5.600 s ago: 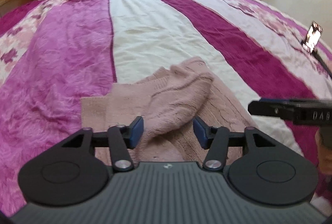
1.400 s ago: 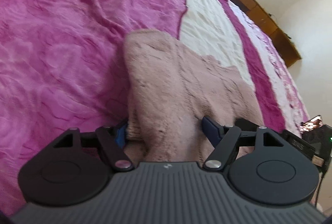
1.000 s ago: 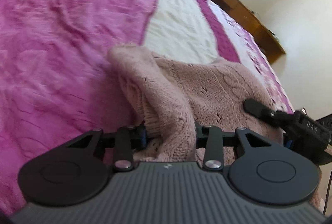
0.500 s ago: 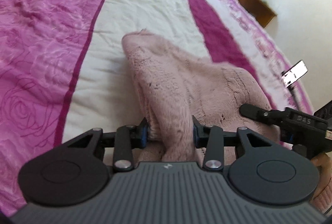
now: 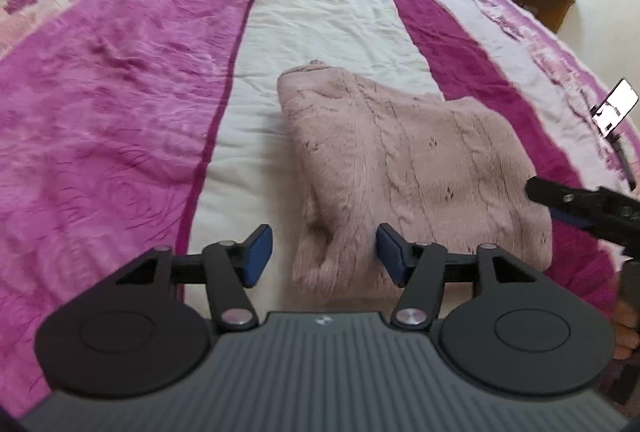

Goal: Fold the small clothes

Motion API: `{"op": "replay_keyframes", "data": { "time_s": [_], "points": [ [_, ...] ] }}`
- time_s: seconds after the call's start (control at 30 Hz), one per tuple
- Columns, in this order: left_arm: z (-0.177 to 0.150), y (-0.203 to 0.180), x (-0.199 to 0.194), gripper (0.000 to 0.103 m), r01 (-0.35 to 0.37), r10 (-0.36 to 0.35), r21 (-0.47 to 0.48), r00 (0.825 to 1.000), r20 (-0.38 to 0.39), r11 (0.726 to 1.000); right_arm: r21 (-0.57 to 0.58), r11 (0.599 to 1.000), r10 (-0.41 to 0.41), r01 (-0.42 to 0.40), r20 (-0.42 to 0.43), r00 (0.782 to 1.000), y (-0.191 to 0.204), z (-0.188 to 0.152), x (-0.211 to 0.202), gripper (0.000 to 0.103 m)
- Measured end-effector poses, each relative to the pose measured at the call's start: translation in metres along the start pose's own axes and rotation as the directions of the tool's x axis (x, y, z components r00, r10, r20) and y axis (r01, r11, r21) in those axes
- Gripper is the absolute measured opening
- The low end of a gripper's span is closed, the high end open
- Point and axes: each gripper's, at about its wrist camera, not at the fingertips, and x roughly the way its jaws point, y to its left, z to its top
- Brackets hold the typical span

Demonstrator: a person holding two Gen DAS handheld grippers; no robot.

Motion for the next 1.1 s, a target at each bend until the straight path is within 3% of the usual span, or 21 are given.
{"op": "replay_keyframes", "data": {
  "time_s": [0.17,0.6,1.1],
  "points": [
    [-0.011,-0.011,-0.011,0.065,-0.048,0.048,0.020,0.999,0.003,0.999,-0.039,0.999,-0.016,0.016,-0.005,1.000,0.013,-0.016,-0.020,0.081],
    [-0.036,-0.032,-0.004,0.065,-0.060,0.061,0.031,0.997,-0.044,0.998,-0.089,0.995,-0.047,0.042,-0.054,0.997,0.023,-0.055,-0.028,0.087],
    [-0.041,-0.038,0.006,0.065,-0.100,0.102,0.041,0.993,-0.053,0.994,-0.079,0.996,-0.043,0.036,-0.096,0.994,0.020,-0.060,-0.015,0.087]
  ]
}}
